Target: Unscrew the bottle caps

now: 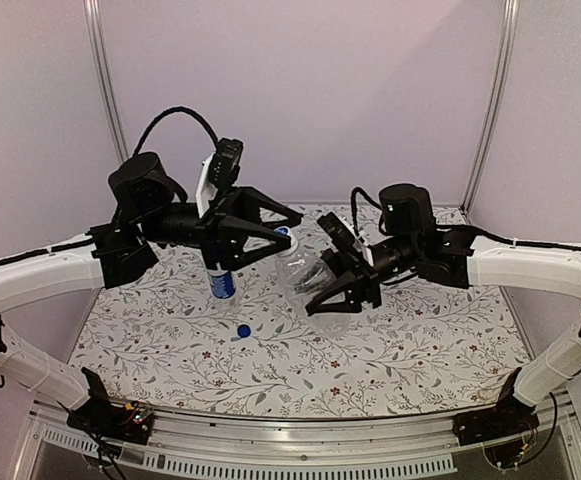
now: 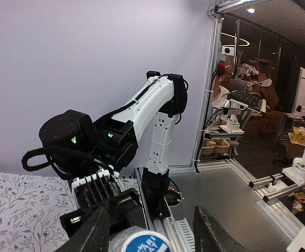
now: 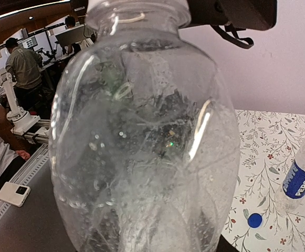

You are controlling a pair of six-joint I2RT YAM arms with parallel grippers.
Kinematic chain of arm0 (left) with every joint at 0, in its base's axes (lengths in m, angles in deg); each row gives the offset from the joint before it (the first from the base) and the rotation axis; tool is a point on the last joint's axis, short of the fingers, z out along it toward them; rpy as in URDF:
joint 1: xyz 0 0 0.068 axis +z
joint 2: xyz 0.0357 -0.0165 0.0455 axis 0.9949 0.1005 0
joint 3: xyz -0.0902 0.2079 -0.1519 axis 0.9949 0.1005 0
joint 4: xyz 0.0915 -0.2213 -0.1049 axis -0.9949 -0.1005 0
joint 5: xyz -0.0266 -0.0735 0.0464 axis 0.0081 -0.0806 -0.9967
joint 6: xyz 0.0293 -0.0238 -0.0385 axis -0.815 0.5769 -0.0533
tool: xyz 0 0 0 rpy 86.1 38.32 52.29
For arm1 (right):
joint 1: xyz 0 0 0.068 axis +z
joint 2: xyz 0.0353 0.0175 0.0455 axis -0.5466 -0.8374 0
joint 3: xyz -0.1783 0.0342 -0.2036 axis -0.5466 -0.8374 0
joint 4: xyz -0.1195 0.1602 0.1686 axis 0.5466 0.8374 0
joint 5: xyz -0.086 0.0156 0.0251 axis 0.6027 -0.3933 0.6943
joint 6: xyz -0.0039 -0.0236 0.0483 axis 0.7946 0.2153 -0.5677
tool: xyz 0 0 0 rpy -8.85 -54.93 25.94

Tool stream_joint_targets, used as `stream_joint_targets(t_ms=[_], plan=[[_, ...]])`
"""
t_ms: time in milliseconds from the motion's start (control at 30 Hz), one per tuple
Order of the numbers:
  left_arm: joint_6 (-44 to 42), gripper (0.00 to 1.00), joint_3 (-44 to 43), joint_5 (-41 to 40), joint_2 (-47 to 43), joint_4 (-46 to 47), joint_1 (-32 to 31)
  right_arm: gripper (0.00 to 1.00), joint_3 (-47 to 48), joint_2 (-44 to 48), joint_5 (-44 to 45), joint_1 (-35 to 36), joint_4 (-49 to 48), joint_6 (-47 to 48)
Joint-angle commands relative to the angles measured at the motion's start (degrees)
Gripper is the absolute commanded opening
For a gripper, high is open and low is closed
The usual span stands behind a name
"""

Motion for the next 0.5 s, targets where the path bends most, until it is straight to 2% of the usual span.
stream_joint_targets(t_ms=[0, 267, 467], plan=[[-0.4, 0.46, -1.41, 1.97, 0.53, 1.31, 0.49, 0.26, 1.75, -0.57, -1.07, -0.13, -0.62, -0.66], [-0.82, 0.42, -0.62, 0.98, 0.47, 0.98, 0.38, 0.26, 1.87, -0.43, 0.11, -0.12, -0.81, -0.92], [-1.01, 0.28, 0.1, -0.37, -0.21, 0.81, 0.4, 0.26, 1.77, -0.23, 1.74, -0.13, -0.89, -1.14]])
